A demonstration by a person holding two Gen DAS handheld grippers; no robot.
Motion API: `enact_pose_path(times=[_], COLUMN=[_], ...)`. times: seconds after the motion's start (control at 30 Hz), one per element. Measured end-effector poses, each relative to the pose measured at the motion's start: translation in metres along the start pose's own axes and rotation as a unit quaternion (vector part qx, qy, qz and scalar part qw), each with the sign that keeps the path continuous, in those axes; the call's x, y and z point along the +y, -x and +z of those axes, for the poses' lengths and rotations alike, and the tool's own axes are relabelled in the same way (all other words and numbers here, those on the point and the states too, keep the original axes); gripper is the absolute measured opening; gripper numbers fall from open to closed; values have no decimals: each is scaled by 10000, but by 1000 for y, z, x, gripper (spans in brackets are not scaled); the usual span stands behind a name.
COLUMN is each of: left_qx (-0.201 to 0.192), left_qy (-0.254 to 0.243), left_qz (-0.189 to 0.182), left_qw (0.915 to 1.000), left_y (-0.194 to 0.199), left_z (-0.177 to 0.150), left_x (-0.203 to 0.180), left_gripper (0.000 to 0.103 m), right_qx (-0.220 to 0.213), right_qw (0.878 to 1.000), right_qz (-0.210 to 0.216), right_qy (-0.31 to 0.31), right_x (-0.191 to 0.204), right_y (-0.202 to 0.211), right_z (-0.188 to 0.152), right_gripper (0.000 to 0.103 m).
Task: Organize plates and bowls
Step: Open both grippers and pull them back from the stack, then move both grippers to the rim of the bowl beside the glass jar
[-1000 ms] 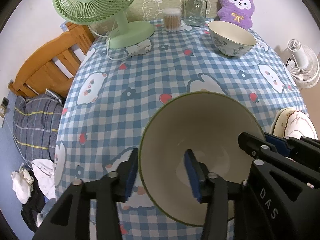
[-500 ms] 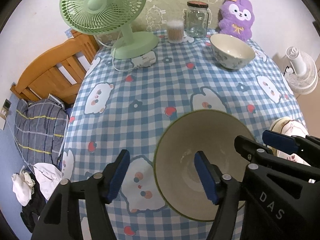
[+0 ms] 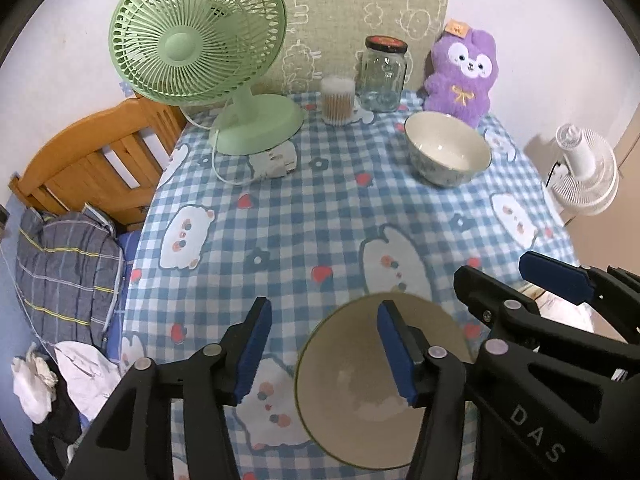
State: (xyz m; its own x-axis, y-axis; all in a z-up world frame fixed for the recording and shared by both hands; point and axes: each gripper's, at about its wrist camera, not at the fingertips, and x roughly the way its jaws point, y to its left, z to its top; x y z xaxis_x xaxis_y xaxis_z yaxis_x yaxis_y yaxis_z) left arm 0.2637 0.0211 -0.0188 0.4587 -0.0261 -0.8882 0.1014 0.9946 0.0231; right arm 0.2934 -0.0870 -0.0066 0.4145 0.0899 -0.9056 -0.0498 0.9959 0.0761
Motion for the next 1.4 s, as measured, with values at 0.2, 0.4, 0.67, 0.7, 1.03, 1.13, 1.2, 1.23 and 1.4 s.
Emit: enact_pose_path(times=[0.2, 0.4, 0.67, 0.7, 1.03, 1.13, 1.2, 1.23, 1.4], left_qx=[-100, -249, -519, -560, -775, -873, -914, -936, -1055], left_qy=[-7, -54, -59, -38, -95, -33, -22, -14, 47], left_qz=[-7, -99, -118, -125, -186, -52, -61, -53, -102], left_qw=[9999, 9996, 9986, 9983, 9968, 9962, 9958, 9956, 9944], left_y=[5, 12, 15, 14, 10, 9, 7, 6, -2], left_z=[14, 27, 52, 56, 82, 92, 99, 102, 117], left_x=[-6, -18, -36, -39, -61, -67, -71, -72, -79], left_gripper=[71, 82, 82, 82, 82, 82, 82, 82, 82], right_qx=[-343, -523, -800, -825, -1112, -1242, -1357, -1402, -1497], right_qw=[9991, 9982, 9966, 9964, 9938, 9922, 9907, 9900, 9882], right_qz=[220, 278, 206, 196, 19, -61, -117, -150, -304], right_qy=[77, 130, 49, 37, 17, -61, -75, -73, -74], right_x=[-5, -12, -33, -36, -64, -72, -76, -78, -88], right_y=[14, 22, 31, 32, 36, 38, 39, 40, 36], right_z=[11, 23, 44, 47, 71, 78, 83, 86, 102], right_gripper=[57, 72, 72, 72, 72, 72, 72, 72, 72])
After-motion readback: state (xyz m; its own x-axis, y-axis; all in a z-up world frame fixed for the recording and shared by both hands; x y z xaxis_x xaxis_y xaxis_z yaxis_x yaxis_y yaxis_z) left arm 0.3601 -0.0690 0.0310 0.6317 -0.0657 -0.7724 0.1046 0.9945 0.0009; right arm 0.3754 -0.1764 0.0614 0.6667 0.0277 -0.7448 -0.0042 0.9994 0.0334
